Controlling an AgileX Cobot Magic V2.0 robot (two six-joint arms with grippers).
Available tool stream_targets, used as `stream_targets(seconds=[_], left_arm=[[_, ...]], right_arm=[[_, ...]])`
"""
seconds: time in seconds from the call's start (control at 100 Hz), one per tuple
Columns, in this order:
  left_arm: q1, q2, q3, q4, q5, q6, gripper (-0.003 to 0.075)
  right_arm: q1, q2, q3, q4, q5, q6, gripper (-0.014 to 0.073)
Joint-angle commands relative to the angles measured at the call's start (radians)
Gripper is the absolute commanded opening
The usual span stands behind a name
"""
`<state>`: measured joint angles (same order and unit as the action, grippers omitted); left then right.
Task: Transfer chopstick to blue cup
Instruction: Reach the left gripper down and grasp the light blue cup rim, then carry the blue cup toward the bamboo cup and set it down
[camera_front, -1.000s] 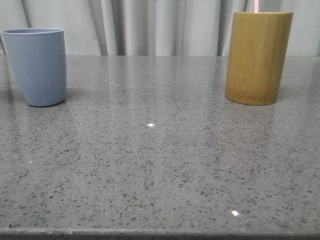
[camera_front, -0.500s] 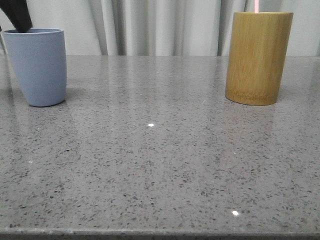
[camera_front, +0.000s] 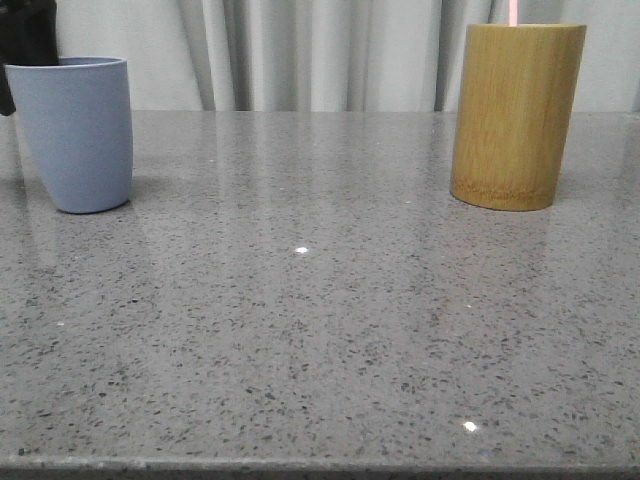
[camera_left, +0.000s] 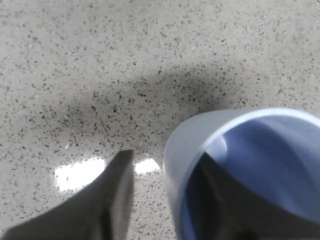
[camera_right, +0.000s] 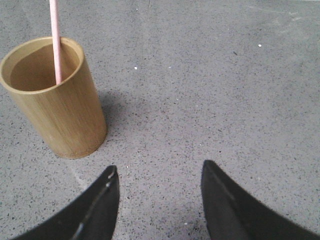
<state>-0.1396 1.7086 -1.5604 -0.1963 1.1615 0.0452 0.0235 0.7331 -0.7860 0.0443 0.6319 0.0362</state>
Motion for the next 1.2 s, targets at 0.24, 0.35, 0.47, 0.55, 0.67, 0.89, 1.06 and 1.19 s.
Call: stream_targets(seconds=[0.24, 0.35, 0.47, 0.55, 0.67, 0.89, 1.06, 1.19], left_arm=[[-0.006, -0.035, -0.032, -0.027, -0.028, -0.009, -0.0019], [-0.006, -0.035, -0.047, -0.040, -0.012, -0.009, -0.0019], [-0.032, -0.035, -0.096, -0.047, -0.017, -0.009, -0.0019], [-0.076, -0.031, -0.131, -0.047, -0.029, -0.009, -0.0019], [-0.146, 0.010, -0.207, -0.047, -0.013, -0.009, -0.0019], [-0.268, 0.125, -0.361, -0.047, 0.019, -0.020, -0.0019], [-0.326, 0.185, -0.428, -0.047, 0.019, -0.024, -0.0019], [-0.347, 0.208, -0.434, -0.049, 0.011, -0.024, -0.0019]], right_arm=[[-0.003, 0.003, -0.036, 0.000, -0.062, -0.003, 0.0390], [-0.003, 0.003, -0.036, 0.000, -0.062, -0.003, 0.0390], [-0.003, 0.003, -0.036, 0.000, -0.062, -0.003, 0.0390], [-0.003, 0.003, -0.036, 0.000, -0.061, -0.003, 0.0390], [-0.003, 0.003, -0.036, 0.000, -0.057, -0.003, 0.0390], [-0.003, 0.003, -0.036, 0.000, -0.053, -0.003, 0.0390], [-0.003, 0.003, -0.036, 0.000, -0.048, -0.003, 0.0390], [-0.003, 0.003, -0.036, 0.000, -0.048, -0.003, 0.0390]])
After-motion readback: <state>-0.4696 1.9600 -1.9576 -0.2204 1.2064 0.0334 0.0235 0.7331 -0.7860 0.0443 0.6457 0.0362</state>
